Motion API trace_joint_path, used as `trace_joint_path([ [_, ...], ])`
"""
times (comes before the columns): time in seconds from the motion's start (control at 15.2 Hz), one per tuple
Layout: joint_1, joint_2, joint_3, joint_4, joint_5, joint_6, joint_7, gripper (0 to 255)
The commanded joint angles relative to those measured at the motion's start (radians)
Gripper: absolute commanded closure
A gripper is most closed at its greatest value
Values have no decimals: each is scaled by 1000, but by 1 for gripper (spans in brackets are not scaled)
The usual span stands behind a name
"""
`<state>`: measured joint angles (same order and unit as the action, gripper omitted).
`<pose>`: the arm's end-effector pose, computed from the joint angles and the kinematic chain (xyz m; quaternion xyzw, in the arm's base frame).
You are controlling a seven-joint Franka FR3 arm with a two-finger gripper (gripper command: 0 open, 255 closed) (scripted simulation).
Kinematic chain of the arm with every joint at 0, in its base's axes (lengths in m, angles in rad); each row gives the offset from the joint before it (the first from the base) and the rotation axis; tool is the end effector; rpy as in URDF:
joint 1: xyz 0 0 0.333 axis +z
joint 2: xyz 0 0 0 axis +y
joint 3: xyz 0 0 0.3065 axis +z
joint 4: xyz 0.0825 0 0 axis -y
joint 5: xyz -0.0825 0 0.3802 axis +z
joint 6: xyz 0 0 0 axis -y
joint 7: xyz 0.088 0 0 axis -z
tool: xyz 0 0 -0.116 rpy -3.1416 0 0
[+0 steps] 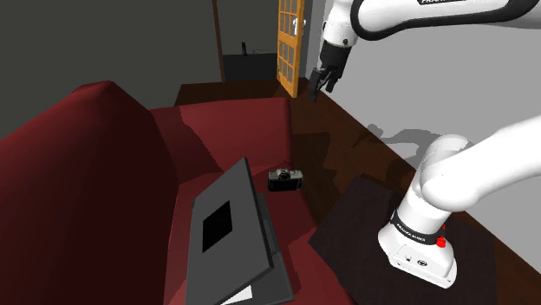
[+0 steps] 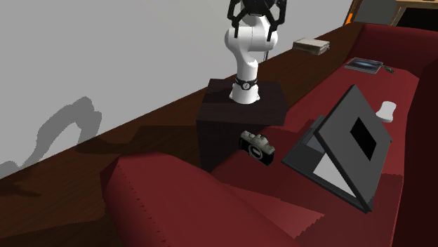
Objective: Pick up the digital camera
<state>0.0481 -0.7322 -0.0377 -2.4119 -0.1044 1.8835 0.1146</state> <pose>0.3534 -0.0073 0.5610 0.9934 -0.0373 0.1039 0.0316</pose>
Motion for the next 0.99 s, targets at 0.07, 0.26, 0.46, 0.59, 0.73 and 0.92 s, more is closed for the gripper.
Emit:
trace_joint_path([
  [0.07,15,44,6,-62,-15,94,-22,0],
  [0.26,30,104,14,-111,-31,188,-37,0],
  [0.46,41,175,24,-151,-50,285,-50,0],
  [0.59,47,229,32,-172,-65,350,-56,0],
  [0.73,51,288,40,-189,-84,416,-59,0],
  [0.92,53,386,55,-205,-119,514,-58,0],
])
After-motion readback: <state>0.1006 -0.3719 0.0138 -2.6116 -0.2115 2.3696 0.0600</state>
